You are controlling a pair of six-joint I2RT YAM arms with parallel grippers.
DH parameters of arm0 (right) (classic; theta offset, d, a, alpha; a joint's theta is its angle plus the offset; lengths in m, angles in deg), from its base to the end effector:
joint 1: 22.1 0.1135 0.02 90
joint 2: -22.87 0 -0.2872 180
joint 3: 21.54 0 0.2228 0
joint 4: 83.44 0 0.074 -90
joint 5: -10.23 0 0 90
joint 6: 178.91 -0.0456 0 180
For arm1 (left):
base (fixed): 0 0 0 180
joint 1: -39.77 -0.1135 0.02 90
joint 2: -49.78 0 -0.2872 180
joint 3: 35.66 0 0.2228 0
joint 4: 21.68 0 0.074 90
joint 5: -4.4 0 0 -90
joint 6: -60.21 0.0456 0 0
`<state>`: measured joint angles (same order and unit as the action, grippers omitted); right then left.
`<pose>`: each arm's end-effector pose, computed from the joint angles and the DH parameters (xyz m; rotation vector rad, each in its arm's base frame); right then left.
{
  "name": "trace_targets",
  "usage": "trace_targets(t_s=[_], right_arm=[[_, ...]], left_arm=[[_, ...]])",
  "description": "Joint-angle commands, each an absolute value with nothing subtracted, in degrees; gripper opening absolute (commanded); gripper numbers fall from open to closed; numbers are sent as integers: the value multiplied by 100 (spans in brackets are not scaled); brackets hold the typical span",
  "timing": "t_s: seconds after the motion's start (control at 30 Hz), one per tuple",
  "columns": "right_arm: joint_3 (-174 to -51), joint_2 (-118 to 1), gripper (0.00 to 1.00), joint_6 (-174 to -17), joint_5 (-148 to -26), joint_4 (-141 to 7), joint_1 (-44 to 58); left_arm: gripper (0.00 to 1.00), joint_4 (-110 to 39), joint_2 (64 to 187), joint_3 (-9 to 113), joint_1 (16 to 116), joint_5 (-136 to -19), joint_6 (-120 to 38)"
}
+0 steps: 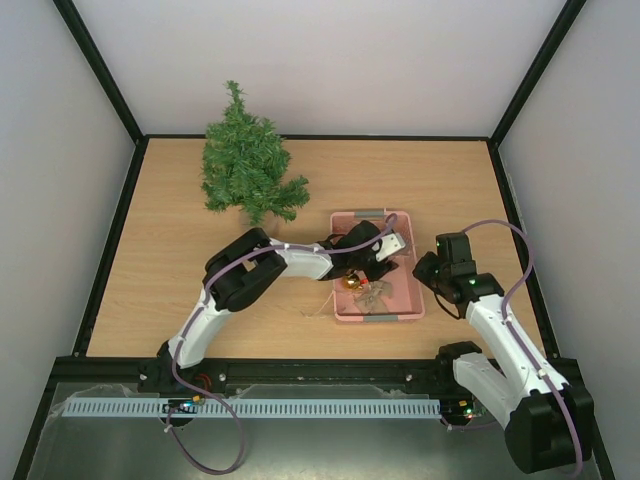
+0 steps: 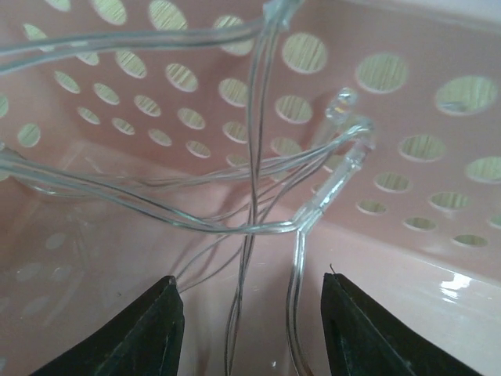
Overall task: Decorate the small christmas tree
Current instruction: Pick up the decoration item from the storage box.
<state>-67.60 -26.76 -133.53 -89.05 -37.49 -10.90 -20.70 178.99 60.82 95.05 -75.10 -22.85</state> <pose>0.1296 0.0332 0.2279 0.6527 2.4365 0.6160 0.2723 -0.4075 0.1530 1.2281 1.8179 -0.6835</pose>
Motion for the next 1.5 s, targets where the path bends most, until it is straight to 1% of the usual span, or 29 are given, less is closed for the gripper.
trace_targets(t_s=[0.0,0.17,0.23,0.27,0.43,0.53,0.7,0.9,1.47], right_arm=[[-6675,-2667,27,-13385,-8813,-3804,-1111],[-6562,-2727,27,-13427,-8854,-3944,-1112],[-6538,-2759,27,-13434,-8867,-3996,-1111],[-6538,-2772,27,-13435,-8878,-4016,-1110],[-6522,-2864,27,-13437,-8824,-4139,-1107],[-6489,-2936,27,-13456,-8805,-4218,-1104],[-6476,-2930,28,-13518,-8719,-4263,-1094],[-6453,-3010,25,-13579,-8592,-4322,-1096],[-6608,-3031,23,-13540,-8161,-4297,-1099]], left_arm=[[48,-1663,18059,6247,9439,-7702,-2173],[45,-1489,18083,6236,9435,-7706,-2150],[41,-1432,18075,6220,9435,-7733,-2131],[38,-1389,18067,6205,9439,-7753,-2112],[12,-1241,18018,6165,9435,-7876,-2023],[3,-1201,17981,6148,9432,-7977,-1967],[2,-1199,17890,6074,9400,-8047,-1855],[2,-1107,17617,5922,9333,-8129,-1843],[2,-1014,16818,5405,9129,-8492,-1729]])
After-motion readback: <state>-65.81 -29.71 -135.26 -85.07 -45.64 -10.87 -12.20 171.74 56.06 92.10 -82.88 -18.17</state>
